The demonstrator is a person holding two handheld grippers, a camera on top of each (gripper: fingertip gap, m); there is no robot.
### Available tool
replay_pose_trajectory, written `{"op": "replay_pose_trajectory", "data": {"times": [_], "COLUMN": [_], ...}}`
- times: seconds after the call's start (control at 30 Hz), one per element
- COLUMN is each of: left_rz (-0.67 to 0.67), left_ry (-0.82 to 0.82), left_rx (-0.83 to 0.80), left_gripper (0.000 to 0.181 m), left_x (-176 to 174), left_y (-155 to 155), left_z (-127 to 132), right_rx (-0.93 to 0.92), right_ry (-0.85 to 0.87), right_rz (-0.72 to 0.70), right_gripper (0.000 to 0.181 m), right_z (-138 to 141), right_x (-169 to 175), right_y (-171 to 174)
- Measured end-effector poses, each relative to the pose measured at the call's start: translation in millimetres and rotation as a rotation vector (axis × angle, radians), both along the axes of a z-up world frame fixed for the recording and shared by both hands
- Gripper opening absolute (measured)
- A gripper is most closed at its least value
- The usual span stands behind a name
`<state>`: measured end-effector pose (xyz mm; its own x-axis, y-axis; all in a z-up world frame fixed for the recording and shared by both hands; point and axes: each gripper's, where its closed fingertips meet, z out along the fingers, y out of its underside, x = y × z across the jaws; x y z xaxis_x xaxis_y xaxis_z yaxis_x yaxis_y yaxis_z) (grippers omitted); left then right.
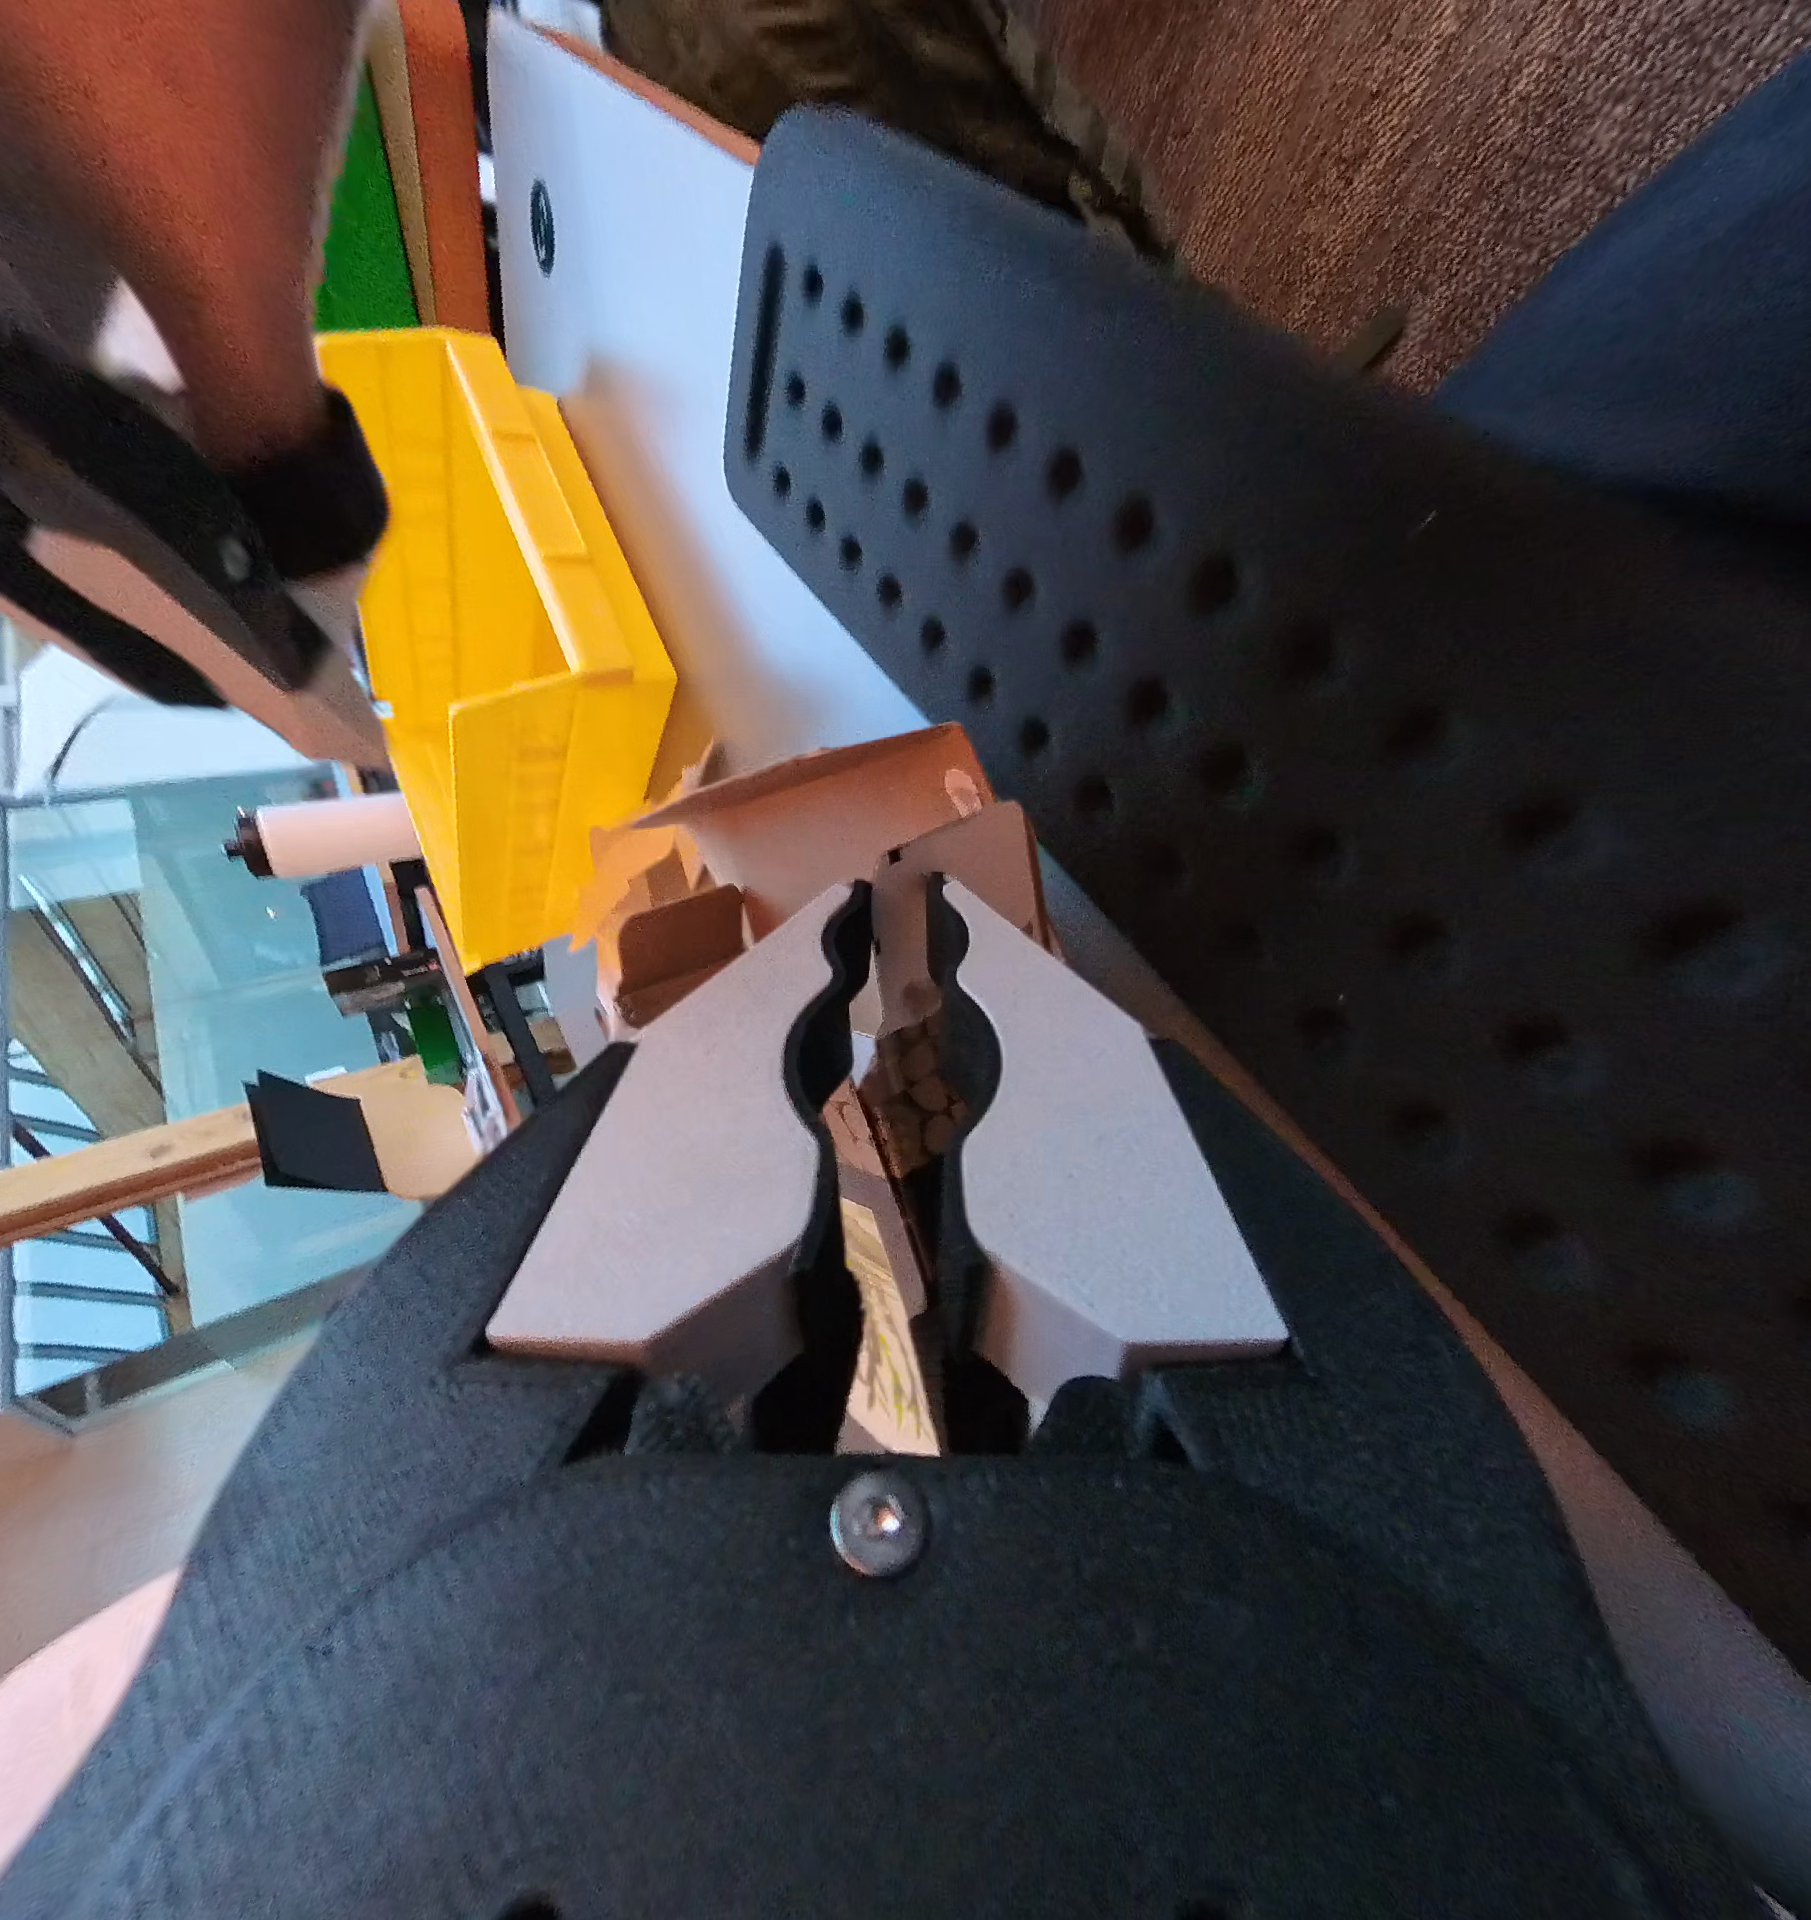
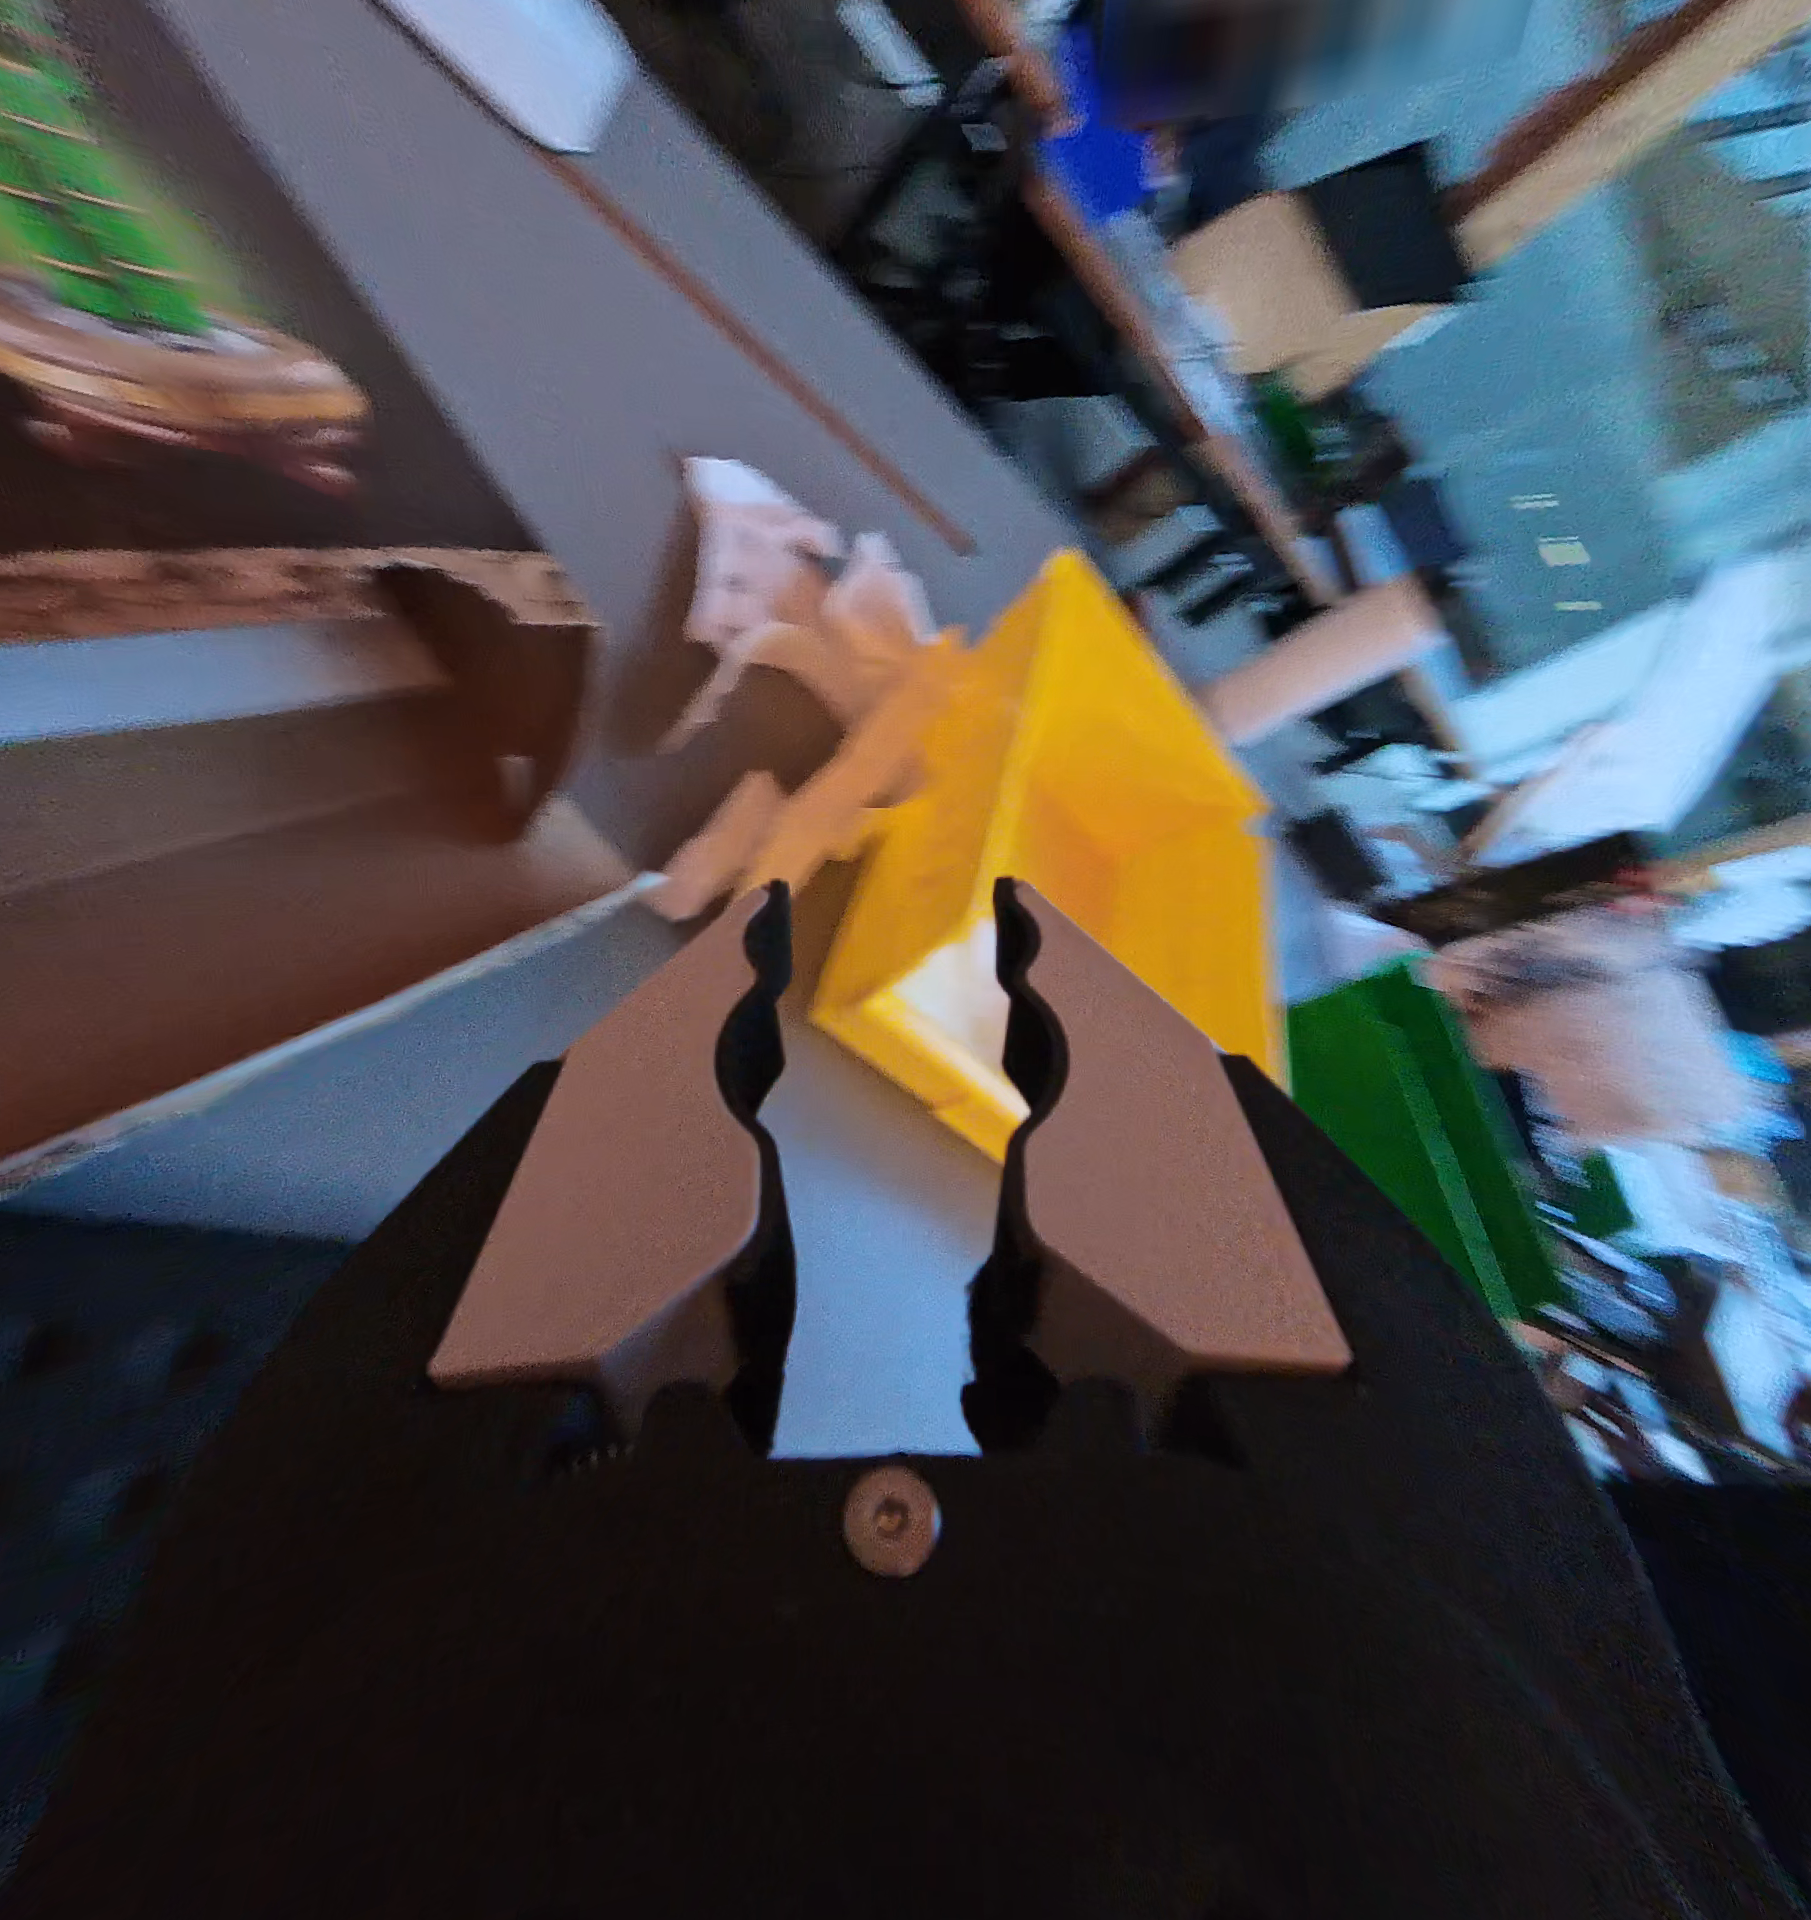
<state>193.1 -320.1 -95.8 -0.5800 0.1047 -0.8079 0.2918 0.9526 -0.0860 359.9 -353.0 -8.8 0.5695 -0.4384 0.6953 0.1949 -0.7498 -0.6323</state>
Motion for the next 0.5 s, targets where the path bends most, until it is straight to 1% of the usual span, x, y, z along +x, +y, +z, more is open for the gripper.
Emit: {"op": "replay_pose_trajectory", "data": {"times": [0.07, 0.1, 0.2, 0.3, 0.43, 0.5], "left_rz": [0.033, 0.051, 0.119, 0.183, 0.293, 0.366], "left_ry": [0.011, 0.020, 0.040, 0.085, 0.111, 0.100], "left_rx": [-0.013, -0.015, -0.010, -0.025, -0.020, -0.069], "left_gripper": [0.009, 0.009, 0.009, 0.009, 0.009, 0.009], "left_x": [6, 9, 19, 27, 39, 47], "left_y": [9, 14, 32, 49, 78, 90], "left_z": [-1, -1, -2, -11, -28, -28], "right_rx": [0.002, 0.002, 0.056, 0.124, 0.145, 0.145], "right_ry": [-0.125, -0.149, -0.092, -0.042, -0.003, 0.006], "right_rz": [-0.078, -0.099, -0.123, -0.130, -0.114, -0.108], "right_gripper": [0.042, 0.045, 0.048, 0.051, 0.052, 0.053], "right_z": [17, 21, 19, 16, 9, 6], "right_x": [2, 2, 1, -1, -8, -10], "right_y": [-6, -5, 3, 10, 18, 20]}}
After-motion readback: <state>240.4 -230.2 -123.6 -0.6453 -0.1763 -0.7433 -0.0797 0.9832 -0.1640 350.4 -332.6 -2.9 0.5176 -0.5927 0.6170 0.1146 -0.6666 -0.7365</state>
